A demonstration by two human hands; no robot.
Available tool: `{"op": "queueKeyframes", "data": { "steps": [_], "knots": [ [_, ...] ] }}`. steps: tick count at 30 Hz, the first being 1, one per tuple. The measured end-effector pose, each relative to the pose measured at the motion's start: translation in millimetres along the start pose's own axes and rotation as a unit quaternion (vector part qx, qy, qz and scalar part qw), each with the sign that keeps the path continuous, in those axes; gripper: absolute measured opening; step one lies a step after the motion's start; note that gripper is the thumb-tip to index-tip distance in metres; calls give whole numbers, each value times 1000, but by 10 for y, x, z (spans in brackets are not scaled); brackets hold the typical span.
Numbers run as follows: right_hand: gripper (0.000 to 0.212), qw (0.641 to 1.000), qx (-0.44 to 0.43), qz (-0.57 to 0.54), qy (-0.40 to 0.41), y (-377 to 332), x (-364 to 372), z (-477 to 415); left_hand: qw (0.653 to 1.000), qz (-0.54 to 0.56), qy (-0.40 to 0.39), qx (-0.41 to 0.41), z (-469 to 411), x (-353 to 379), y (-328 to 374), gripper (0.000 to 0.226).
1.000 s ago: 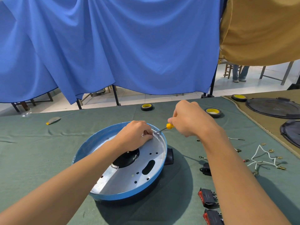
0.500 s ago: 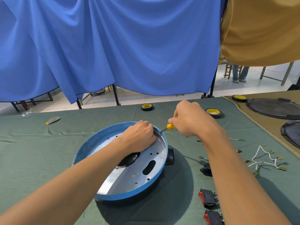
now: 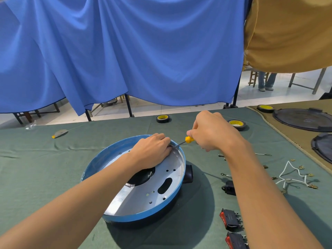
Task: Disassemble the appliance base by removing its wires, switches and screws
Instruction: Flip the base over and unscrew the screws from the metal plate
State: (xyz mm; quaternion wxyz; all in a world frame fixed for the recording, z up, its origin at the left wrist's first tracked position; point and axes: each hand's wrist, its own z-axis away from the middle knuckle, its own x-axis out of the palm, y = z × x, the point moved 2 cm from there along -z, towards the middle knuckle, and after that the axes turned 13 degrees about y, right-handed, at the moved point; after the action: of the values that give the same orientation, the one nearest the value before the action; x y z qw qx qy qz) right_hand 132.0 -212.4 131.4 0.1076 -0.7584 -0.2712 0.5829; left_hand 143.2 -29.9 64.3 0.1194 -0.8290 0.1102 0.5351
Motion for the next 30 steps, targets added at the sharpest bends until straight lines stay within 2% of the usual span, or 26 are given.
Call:
{"op": "queueKeyframes", "data": {
  "steps": [6, 14, 23, 26, 30],
  "knots": [
    [24, 1000, 7, -4, 2, -5, -12, 0, 998, -2, 63, 6, 73, -10, 19, 31],
    [20, 1000, 7, -4, 0, -15, -33, 14, 997, 65, 42, 12, 62, -110, -46, 23],
    [20, 1000, 1, 0, 1, -12, -33, 15, 989, -95, -4, 114, 47, -49, 102, 28],
    [20, 1000, 1, -1, 4, -13, -32, 13, 987, -124, -27, 100, 23, -46, 127, 28],
    [22, 1000, -1, -1, 6, -3, -42, 19, 992, -102, -50, 55, -9, -29, 112, 31]
  ]
}}
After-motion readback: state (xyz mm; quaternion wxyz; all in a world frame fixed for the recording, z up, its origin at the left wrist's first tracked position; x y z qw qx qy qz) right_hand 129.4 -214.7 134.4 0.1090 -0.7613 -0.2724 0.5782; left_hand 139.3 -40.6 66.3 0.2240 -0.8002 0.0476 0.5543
